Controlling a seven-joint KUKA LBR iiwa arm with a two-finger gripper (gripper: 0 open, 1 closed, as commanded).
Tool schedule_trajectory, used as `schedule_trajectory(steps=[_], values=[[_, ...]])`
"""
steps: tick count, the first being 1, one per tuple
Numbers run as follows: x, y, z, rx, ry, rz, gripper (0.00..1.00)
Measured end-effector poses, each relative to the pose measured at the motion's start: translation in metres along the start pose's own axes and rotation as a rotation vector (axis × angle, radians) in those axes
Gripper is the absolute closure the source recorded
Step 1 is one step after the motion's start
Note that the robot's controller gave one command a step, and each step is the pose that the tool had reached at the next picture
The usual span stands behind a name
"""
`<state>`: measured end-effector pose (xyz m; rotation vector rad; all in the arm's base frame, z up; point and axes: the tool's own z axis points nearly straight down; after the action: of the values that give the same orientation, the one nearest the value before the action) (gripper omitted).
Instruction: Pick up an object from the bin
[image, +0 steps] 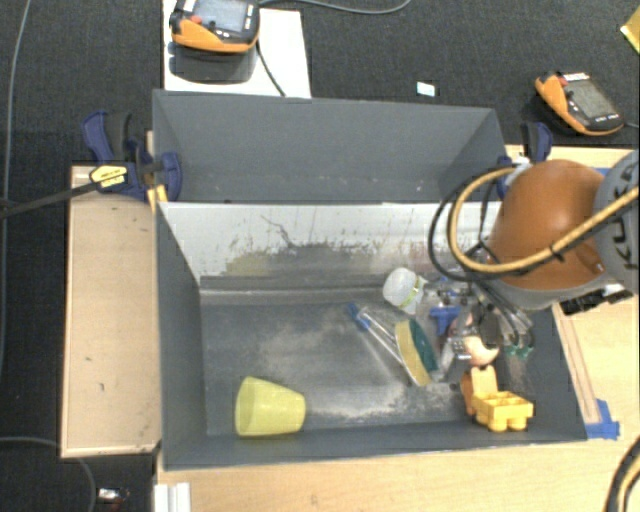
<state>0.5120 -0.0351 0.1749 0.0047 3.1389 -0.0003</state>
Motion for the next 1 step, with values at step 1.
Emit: schedule_trajectory(steps=[1], values=[[0.0,0.0,0.0,0.0,0.0,0.0,0.0]])
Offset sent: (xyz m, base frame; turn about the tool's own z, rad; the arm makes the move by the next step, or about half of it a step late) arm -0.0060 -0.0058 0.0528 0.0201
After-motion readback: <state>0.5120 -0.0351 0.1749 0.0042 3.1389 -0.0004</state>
